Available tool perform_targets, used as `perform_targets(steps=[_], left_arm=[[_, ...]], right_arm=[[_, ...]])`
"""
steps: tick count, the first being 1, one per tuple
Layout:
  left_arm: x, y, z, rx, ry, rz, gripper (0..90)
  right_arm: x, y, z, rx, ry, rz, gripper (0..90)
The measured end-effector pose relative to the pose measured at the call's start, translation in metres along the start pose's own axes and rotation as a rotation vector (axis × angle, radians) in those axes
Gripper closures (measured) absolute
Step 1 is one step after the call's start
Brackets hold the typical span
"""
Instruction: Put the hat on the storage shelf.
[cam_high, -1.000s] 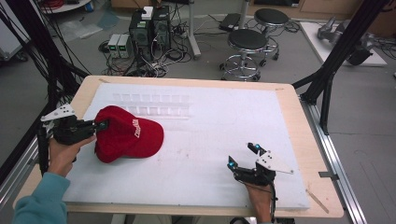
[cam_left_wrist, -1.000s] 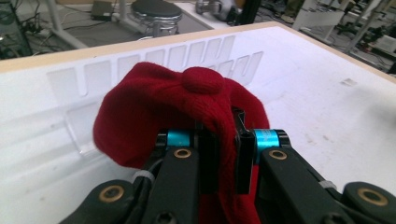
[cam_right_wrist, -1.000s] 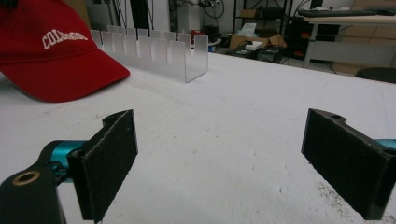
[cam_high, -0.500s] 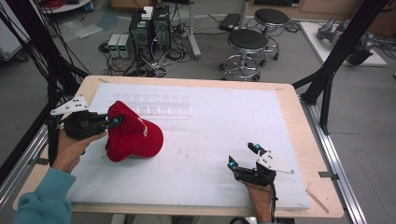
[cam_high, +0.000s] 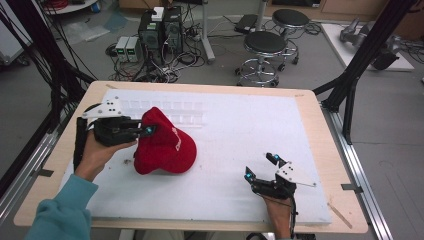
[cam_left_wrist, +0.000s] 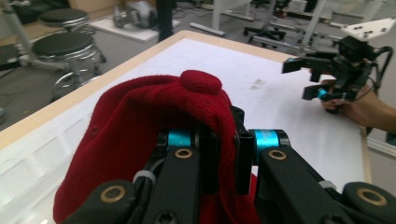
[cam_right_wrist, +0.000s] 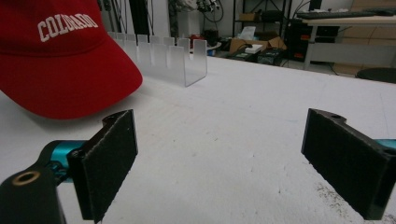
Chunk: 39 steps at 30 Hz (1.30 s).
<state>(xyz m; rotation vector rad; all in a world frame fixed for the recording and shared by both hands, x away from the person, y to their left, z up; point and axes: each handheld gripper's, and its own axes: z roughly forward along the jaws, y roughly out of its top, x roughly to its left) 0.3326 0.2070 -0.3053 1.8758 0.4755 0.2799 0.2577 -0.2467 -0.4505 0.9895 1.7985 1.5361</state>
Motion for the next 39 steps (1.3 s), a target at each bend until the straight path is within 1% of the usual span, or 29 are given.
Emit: perform_targets(steps=[5,6,7,9,12,16,18,20,24,25,27,30,34,35,39], left_arm=[[-0.011,0.006,0.02,0.02,-0.087,0.043,84.8],[-0.014,0.008,0.027,0.022,-0.119,0.053,84.8],[-0.014,0.008,0.027,0.022,-0.119,0.053,84.8],[-0.018,0.009,0.035,0.023,-0.149,0.059,84.8],[-0.019,0.009,0.039,0.029,-0.159,0.06,84.8],[-0.021,0.007,0.045,0.045,-0.16,0.065,84.7],[-0.02,0.005,0.047,0.047,-0.152,0.059,84.7],[-0.019,0.004,0.048,0.049,-0.154,0.053,84.7],[-0.015,0.001,0.047,0.043,-0.169,0.037,84.7],[-0.013,0.0,0.046,0.046,-0.169,0.039,84.7],[-0.009,-0.005,0.044,0.044,-0.168,0.024,84.5],[-0.008,-0.007,0.042,0.043,-0.17,0.018,84.6],[-0.007,-0.008,0.04,0.042,-0.175,0.034,84.7],[-0.008,-0.008,0.041,0.035,-0.177,0.037,84.7],[-0.008,-0.008,0.042,0.029,-0.174,0.033,84.7]], right_arm=[[0.0,0.0,-0.001,-0.002,0.002,0.008,9.5],[0.0,0.0,-0.001,-0.001,0.003,0.009,9.5],[0.0,0.0,-0.001,-0.001,0.003,0.009,9.5],[0.0,0.0,-0.001,-0.002,0.005,0.009,9.5],[0.0,0.0,-0.001,-0.003,0.005,0.01,9.5],[0.0,0.0,-0.001,-0.004,0.006,0.011,9.5],[0.0,0.0,-0.001,-0.003,0.005,0.011,9.5],[0.0,0.0,-0.001,-0.003,0.005,0.011,9.5],[0.0,0.0,-0.001,-0.002,0.005,0.009,9.5],[0.0,0.0,-0.001,-0.002,0.004,0.011,9.5],[0.0,0.0,0.0,-0.003,0.004,0.004,9.5],[0.0,0.0,0.0,0.001,0.006,0.005,9.5],[0.0,0.002,0.003,0.033,0.01,0.002,9.5],[0.0,0.002,0.004,0.039,0.007,-0.002,9.5],[0.0,0.002,0.005,0.052,0.013,-0.004,9.5]])
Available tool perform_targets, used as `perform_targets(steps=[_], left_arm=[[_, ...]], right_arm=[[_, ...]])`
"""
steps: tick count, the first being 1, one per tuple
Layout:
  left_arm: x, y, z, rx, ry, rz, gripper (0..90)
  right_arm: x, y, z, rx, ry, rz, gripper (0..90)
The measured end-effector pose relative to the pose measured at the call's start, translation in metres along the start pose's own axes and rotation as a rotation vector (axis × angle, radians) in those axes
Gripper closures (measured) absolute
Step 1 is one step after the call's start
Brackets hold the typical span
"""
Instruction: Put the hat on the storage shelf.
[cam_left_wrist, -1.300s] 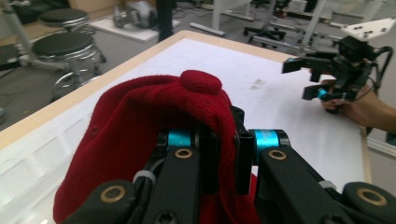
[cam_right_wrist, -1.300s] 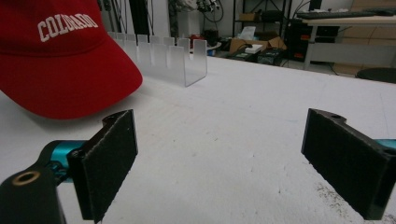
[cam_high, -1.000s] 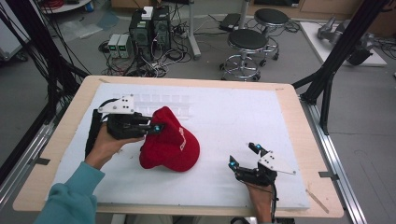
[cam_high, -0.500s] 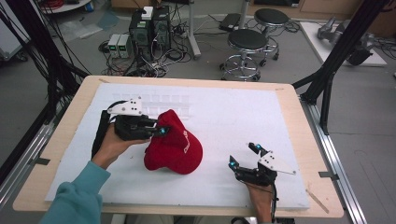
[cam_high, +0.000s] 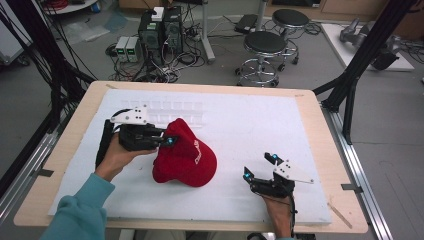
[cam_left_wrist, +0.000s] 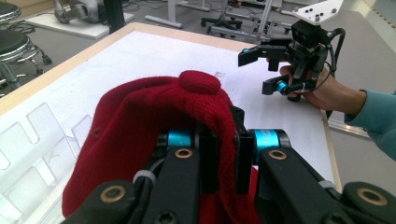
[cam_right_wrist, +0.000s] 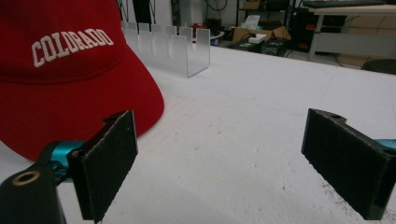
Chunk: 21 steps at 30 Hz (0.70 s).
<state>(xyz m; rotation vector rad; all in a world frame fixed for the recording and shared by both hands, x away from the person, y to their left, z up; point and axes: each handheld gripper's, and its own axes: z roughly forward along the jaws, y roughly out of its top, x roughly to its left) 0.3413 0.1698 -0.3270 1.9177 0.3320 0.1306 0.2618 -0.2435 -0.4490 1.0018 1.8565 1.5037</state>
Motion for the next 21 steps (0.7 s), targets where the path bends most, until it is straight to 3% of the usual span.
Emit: perform_targets(steps=[8,12,18,19,20,21], left_arm=[[0.0,0.001,0.0,0.006,0.005,0.004,84.8],[-0.001,0.001,0.0,0.004,0.006,0.0,84.8],[-0.001,0.003,0.002,0.007,0.007,0.006,84.7],[-0.002,0.005,0.002,0.012,0.004,0.011,84.7],[-0.002,0.005,0.002,0.012,0.004,0.011,84.7],[-0.002,0.006,0.003,0.013,0.003,0.013,84.7]], right_arm=[[0.0,0.004,0.003,0.007,0.024,-0.005,9.5],[0.002,0.016,0.007,0.012,0.054,-0.027,9.5],[0.009,0.047,0.016,0.027,0.157,-0.048,9.5],[0.011,0.056,0.021,0.04,0.202,-0.057,9.5],[0.011,0.056,0.021,0.04,0.202,-0.057,9.5],[0.014,0.065,0.026,0.05,0.245,-0.064,9.5]])
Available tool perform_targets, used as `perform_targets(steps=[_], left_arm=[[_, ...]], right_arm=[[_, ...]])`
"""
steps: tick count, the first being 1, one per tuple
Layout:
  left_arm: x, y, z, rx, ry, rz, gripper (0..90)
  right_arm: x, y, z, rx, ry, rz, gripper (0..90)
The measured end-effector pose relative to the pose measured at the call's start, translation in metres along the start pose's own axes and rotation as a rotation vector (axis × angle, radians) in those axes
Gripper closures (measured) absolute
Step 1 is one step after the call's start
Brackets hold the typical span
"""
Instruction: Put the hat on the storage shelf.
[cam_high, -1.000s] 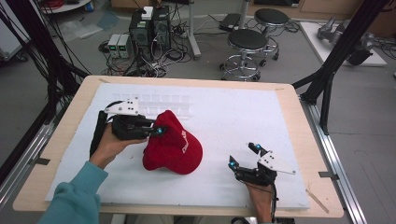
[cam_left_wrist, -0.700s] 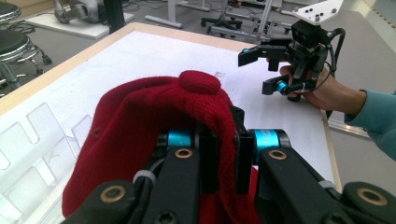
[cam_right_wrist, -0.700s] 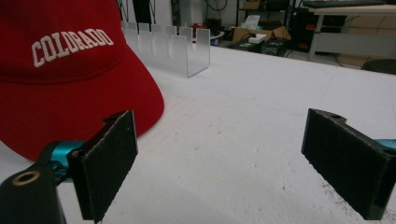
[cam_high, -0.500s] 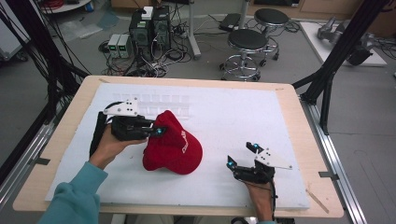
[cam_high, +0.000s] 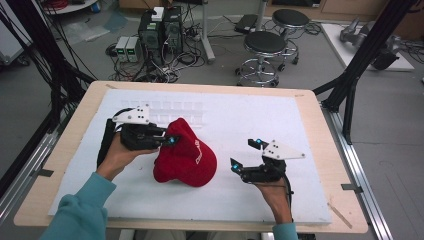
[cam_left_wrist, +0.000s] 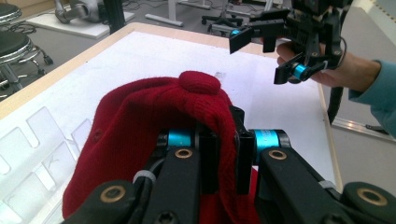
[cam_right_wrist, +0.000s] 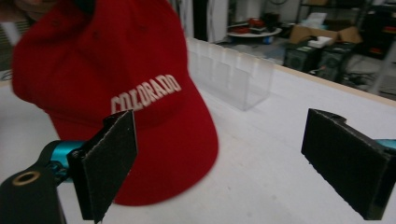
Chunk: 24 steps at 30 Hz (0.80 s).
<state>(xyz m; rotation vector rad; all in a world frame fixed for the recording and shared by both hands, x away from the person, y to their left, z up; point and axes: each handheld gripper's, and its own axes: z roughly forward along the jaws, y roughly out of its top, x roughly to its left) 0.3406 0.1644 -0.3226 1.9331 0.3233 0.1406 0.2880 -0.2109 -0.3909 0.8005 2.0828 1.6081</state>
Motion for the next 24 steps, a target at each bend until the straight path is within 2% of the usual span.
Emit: perform_targets(steps=[1,2,3,4,5,6,9,13,17,18,19,24], left_arm=[[0.0,0.001,0.001,0.002,-0.001,0.002,84.7],[-0.001,0.003,0.001,0.007,-0.005,0.008,84.7],[-0.001,0.003,0.001,0.007,-0.005,0.008,84.7],[-0.001,0.004,0.002,0.009,-0.005,0.012,84.7],[-0.001,0.004,0.002,0.009,-0.004,0.012,84.7],[-0.001,0.005,0.003,0.012,-0.005,0.015,84.7],[-0.001,0.007,0.004,0.014,-0.009,0.02,84.7],[-0.001,0.007,0.005,0.011,-0.012,0.019,84.7],[-0.001,0.007,0.005,0.011,-0.013,0.022,84.7],[-0.001,0.007,0.005,0.011,-0.015,0.023,84.7],[-0.002,0.007,0.005,0.009,-0.019,0.021,84.7],[-0.003,0.007,0.004,0.011,-0.023,0.03,84.7]], right_arm=[[0.0,0.0,0.0,0.0,0.0,0.0,9.5],[0.001,0.009,0.006,0.011,0.039,-0.019,9.5],[0.001,0.009,0.006,0.011,0.039,-0.019,9.5],[0.003,0.018,0.012,0.03,0.075,-0.033,9.7],[0.003,0.018,0.012,0.03,0.075,-0.033,9.7],[0.005,0.027,0.017,0.046,0.099,-0.056,12.5],[0.009,0.039,0.026,0.063,0.133,-0.097,13.9],[0.012,0.051,0.039,0.084,0.194,-0.114,15.7],[0.015,0.063,0.052,0.107,0.283,-0.124,19.8],[0.015,0.063,0.052,0.107,0.283,-0.124,19.8],[0.017,0.067,0.059,0.123,0.319,-0.14,22.7],[0.018,0.072,0.074,0.163,0.376,-0.169,29.7]])
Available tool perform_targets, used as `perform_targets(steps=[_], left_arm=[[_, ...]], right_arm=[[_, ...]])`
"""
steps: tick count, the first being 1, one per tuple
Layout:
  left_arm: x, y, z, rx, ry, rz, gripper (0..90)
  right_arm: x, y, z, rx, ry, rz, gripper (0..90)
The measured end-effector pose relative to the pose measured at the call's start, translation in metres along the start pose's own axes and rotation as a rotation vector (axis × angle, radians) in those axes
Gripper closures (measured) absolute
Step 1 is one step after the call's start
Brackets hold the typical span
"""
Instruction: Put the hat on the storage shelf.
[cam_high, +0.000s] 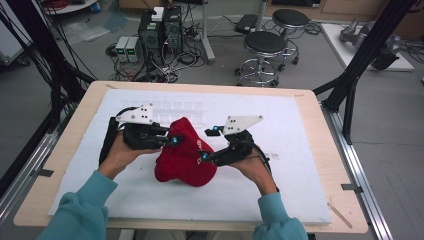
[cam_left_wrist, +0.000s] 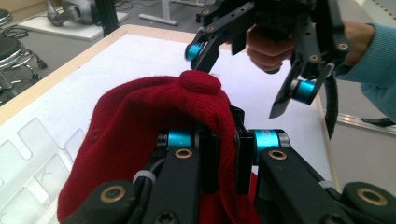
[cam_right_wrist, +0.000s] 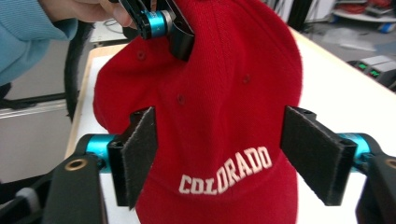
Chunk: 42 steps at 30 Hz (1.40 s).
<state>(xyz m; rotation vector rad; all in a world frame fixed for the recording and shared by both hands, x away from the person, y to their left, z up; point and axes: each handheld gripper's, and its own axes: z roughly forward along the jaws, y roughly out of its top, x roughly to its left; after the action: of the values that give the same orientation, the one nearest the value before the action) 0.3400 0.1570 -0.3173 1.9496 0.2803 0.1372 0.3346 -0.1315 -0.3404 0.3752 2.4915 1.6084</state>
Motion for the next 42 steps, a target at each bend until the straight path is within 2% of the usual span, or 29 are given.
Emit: perform_targets(steps=[4,10,14,15,17,23,30,33,34,35,38,40,42], left_arm=[[-0.001,0.0,0.0,-0.001,-0.001,0.002,84.7],[-0.001,0.0,0.0,-0.001,-0.005,0.007,84.7],[-0.001,0.001,0.001,-0.002,-0.006,0.007,84.7],[-0.001,0.0,0.001,-0.003,-0.009,0.008,84.7],[-0.001,0.001,0.002,-0.004,-0.009,0.01,84.7],[-0.001,0.001,0.001,0.007,0.001,0.009,84.6],[0.0,0.0,0.001,0.016,0.008,0.004,82.1],[0.0,0.001,-0.001,0.002,0.009,-0.004,75.1],[-0.001,0.001,-0.001,0.002,0.021,-0.005,67.6],[0.0,0.001,-0.002,0.011,0.061,-0.015,59.2],[0.0,0.001,-0.004,0.012,0.075,-0.042,43.2],[0.002,0.001,-0.007,0.006,0.106,-0.069,30.9],[0.002,0.001,-0.009,-0.001,0.16,-0.094,16.7]], right_arm=[[-0.002,0.006,0.008,0.027,0.032,-0.016,39.0],[-0.003,0.009,0.016,0.049,0.078,-0.008,54.7],[-0.003,0.009,0.019,0.059,0.088,-0.008,71.1],[-0.003,0.009,0.019,0.06,0.084,0.0,79.1],[-0.001,0.01,0.019,0.065,0.072,-0.002,84.8],[0.0,0.01,0.02,0.072,0.052,0.035,86.8],[0.002,0.012,0.02,0.083,0.022,0.031,87.2],[0.003,0.013,0.019,0.069,-0.001,0.027,87.4],[0.003,0.013,0.019,0.066,-0.011,0.033,87.4],[0.003,0.014,0.019,0.056,-0.019,0.032,87.5],[0.003,0.015,0.017,0.048,-0.031,0.035,87.5],[0.003,0.015,0.016,0.042,-0.045,0.04,87.5],[0.003,0.016,0.015,0.035,-0.062,0.043,87.5]])
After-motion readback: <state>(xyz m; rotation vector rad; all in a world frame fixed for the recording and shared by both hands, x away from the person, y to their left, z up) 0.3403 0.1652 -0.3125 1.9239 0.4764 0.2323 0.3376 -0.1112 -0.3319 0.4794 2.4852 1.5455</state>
